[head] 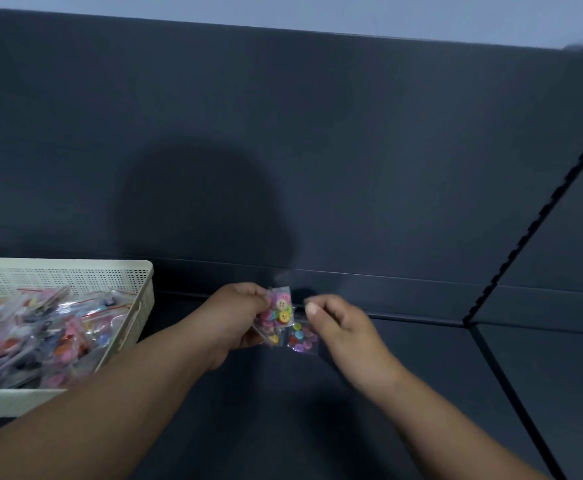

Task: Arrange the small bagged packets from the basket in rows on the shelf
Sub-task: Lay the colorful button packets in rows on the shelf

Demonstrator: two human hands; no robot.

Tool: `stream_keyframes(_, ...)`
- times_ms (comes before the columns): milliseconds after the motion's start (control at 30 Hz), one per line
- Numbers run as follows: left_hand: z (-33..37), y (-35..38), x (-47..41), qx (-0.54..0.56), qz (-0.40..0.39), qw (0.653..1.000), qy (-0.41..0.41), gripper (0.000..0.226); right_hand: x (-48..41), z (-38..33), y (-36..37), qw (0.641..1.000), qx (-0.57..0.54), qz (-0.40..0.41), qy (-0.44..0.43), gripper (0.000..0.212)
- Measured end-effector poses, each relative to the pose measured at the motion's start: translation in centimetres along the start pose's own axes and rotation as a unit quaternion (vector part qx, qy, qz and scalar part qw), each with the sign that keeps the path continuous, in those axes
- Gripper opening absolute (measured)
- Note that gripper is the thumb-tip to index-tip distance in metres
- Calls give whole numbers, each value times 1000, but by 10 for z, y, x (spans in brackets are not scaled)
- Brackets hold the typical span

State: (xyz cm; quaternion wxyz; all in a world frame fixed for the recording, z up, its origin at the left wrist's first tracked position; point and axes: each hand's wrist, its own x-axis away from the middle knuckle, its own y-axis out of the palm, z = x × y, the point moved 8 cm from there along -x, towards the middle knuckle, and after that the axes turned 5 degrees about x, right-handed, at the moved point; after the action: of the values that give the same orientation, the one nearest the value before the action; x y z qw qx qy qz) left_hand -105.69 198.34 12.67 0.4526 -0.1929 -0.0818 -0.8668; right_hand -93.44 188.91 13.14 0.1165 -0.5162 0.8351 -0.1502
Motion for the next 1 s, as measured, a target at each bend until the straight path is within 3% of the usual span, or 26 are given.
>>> stream_keyframes(67,1,12,0,-5,-21,1000,6,18,-1,-8,2,992,-117,-24,40,5)
stream_keyframes(200,0,32,2,-7,-60,998,11,12,0,-6,-3,982,-165,-32,81,7)
stream_keyframes(400,-6,38,-3,13,-41,999,-18,16,2,26,-28,974,-162,29,157,17)
stream_keyframes(567,-10,29,-9,-3,-21,1000,-22,17,0,59,-49,944,-203,100,240,29)
stream_keyframes(800,-14,30,-14,-12,-24,999,-37,16,-3,76,-50,933,-215,78,278,8)
stream_keyframes(1000,-16,36,-17,-21,-29,999,-37,17,-2,76,-56,940,-206,79,259,25)
